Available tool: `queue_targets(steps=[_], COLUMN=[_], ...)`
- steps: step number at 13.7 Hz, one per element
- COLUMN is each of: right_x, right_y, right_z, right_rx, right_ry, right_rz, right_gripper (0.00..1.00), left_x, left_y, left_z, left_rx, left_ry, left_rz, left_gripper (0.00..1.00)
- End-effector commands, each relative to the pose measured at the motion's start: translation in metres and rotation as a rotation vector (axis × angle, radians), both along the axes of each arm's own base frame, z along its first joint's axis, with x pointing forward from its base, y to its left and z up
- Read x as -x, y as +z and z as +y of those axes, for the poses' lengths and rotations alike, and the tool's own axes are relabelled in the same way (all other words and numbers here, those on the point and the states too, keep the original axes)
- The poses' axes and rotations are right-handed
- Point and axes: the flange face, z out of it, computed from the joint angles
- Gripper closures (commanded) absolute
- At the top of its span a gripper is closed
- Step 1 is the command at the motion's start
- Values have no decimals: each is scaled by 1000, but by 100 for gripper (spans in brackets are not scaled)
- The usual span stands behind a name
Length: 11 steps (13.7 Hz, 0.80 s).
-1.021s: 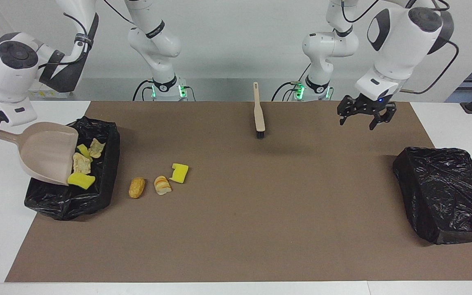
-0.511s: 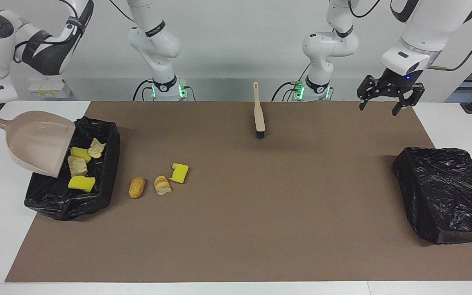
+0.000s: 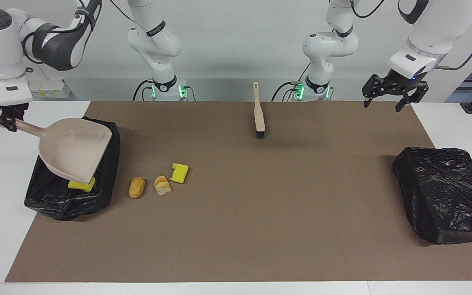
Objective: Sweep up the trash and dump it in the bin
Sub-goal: 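Return the empty dustpan to the table center with the right gripper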
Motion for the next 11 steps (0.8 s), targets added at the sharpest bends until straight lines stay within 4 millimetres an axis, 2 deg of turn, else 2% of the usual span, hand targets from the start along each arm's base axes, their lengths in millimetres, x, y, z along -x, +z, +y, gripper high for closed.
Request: queue_targets(steps=[1,3,8,11], right_x=[-6,-6,-7,-7], right_y=[-6,-15,-60,-72], right_z=[46,88,182,243], right_rx=[-87,-136,-225,-290], right_ry=[-58,-175,-488,-705], right_rz=[-30,-40,-64,-89], right_gripper=[100,100,100,100], left_x=[5,5,3,1], left_y=[6,7,7,7], left_z=[5,6,16,19], left_rx=[-71,-97,-82,-13], left_ry=[49,46,65,90], left_rz=[7,1,-7,-11], left_gripper=[0,0,0,0])
